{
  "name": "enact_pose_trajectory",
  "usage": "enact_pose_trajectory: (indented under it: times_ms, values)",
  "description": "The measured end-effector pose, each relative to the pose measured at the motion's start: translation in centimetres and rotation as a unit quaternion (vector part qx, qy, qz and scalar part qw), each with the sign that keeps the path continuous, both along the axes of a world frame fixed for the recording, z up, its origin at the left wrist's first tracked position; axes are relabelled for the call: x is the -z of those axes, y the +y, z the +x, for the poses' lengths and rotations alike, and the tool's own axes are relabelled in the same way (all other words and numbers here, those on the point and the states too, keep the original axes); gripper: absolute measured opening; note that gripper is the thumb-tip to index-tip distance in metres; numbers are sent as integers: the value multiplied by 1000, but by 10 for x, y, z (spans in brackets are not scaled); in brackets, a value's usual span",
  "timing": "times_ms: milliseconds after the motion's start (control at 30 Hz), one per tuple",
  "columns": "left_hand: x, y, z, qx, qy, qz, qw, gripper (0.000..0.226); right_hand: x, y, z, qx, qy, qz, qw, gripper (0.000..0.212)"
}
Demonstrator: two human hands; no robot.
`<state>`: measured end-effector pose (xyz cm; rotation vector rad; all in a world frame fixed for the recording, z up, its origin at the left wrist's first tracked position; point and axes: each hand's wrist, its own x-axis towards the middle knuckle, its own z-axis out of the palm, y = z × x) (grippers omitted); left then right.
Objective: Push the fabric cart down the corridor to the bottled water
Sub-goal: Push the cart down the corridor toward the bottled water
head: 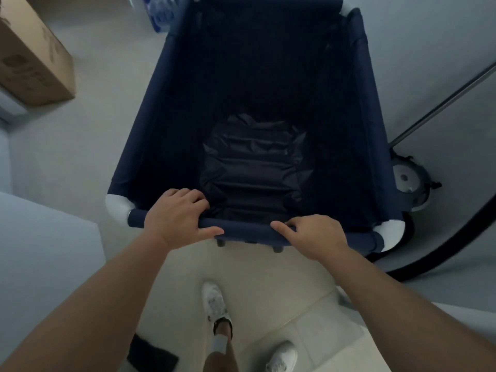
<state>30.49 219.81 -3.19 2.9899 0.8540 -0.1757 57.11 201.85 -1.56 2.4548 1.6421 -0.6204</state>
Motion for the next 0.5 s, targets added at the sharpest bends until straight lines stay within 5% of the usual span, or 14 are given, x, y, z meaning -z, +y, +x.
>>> enact_pose_trajectory:
  times_ms: [167,500]
  values:
    - [-2,60,21,9,9,-10,1000,93,-1,52,15,16,-2,-8,1000,88]
    - [-1,158,76,19,15,-14,1000,91,2,146,66,62,11,8,998,113]
